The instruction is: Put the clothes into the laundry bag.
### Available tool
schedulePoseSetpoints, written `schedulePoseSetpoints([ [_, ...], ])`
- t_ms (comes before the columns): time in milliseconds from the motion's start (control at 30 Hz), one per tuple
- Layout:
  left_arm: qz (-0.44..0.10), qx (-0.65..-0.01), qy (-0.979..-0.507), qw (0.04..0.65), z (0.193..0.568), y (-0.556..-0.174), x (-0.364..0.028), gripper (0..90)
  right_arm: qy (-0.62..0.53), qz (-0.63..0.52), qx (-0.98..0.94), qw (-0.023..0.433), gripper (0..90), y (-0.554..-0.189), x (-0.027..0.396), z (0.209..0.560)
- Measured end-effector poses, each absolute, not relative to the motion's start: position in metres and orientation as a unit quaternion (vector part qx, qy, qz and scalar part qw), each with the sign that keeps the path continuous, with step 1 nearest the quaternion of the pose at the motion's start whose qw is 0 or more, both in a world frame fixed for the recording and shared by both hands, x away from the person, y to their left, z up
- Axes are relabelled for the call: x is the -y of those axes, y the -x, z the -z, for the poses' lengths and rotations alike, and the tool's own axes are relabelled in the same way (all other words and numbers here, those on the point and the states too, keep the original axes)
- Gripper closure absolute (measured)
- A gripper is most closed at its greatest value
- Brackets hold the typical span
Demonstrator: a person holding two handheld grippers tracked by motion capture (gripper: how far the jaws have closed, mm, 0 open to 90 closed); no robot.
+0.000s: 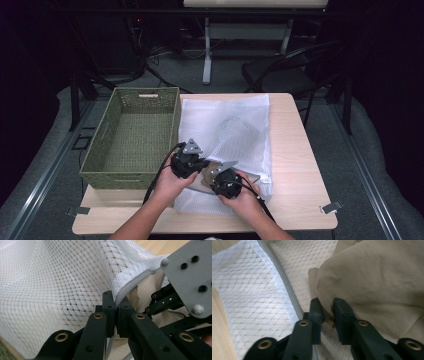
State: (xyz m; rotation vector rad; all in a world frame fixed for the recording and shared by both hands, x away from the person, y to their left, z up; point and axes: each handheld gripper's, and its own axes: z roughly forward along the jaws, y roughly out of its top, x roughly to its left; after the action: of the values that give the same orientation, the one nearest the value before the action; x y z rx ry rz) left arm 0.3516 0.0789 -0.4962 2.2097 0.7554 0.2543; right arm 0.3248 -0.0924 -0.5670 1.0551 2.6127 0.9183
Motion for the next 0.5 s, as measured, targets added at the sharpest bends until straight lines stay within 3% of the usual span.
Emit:
schedulePoseSetpoints([
  [167,-0.102,-0.295,-0.868,0.386,0.4956,-0.3517,-0.0797,87.4,-0.359,-0.317,-0.874,0.085,84.5,-0.3265,0.0957,0.5648],
  [500,-0.100,-0.288,-0.871,0.385,0.4951,-0.3486,-0.0769,88.0,-0.371,-0.325,-0.866,0.088,86.0,-0.3301,0.1012,0.5593],
])
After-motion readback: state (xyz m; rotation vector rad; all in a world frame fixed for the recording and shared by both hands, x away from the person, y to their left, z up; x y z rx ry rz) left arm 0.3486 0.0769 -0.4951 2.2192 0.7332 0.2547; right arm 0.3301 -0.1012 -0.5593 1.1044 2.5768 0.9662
